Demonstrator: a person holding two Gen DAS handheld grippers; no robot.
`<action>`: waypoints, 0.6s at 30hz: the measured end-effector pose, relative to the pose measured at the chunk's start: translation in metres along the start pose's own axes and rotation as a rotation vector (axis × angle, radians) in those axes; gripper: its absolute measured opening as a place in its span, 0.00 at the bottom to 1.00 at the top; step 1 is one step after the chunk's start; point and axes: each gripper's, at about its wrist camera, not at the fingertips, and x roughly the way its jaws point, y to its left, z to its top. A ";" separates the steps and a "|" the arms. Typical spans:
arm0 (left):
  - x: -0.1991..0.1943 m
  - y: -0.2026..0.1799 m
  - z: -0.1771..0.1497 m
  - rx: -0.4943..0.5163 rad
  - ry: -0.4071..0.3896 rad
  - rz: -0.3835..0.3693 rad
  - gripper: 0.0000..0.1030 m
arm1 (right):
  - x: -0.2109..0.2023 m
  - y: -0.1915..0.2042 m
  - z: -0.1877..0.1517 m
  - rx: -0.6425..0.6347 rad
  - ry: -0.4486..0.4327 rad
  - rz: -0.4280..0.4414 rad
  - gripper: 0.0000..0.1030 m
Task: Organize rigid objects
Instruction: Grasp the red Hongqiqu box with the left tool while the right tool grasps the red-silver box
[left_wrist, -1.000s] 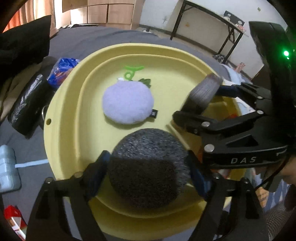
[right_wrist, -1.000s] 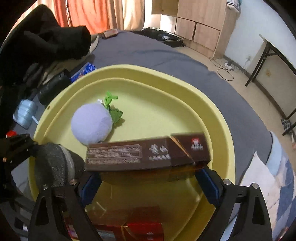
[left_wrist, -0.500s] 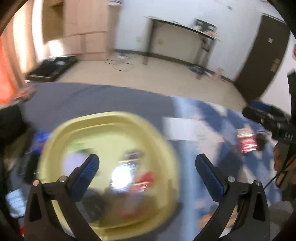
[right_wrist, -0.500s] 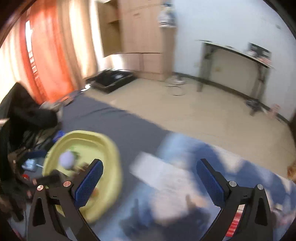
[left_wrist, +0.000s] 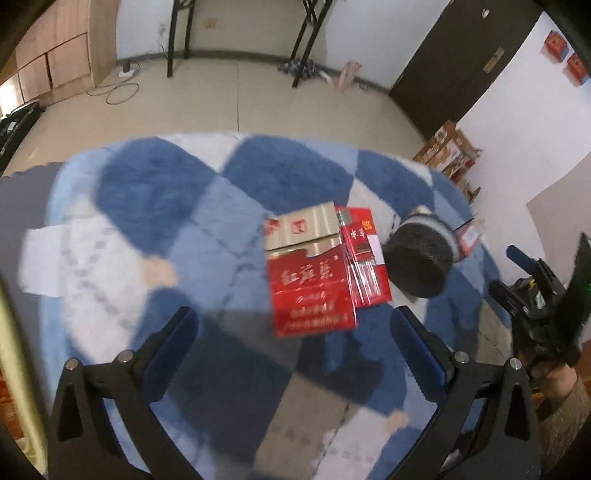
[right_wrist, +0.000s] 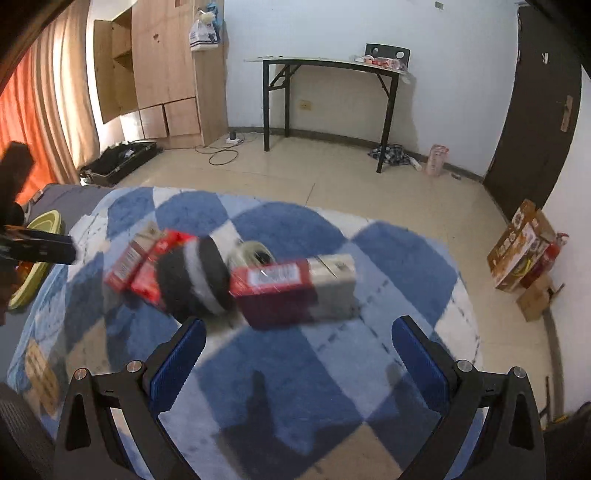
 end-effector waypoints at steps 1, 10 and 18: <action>0.012 0.003 0.002 -0.015 0.006 0.009 1.00 | 0.001 -0.004 0.000 -0.009 -0.004 0.010 1.00; 0.053 0.002 0.017 -0.036 0.027 0.023 1.00 | 0.035 -0.032 -0.007 -0.051 -0.039 0.051 1.00; 0.054 -0.001 0.020 -0.068 -0.014 0.021 0.88 | 0.078 -0.045 0.005 0.024 -0.016 0.039 0.98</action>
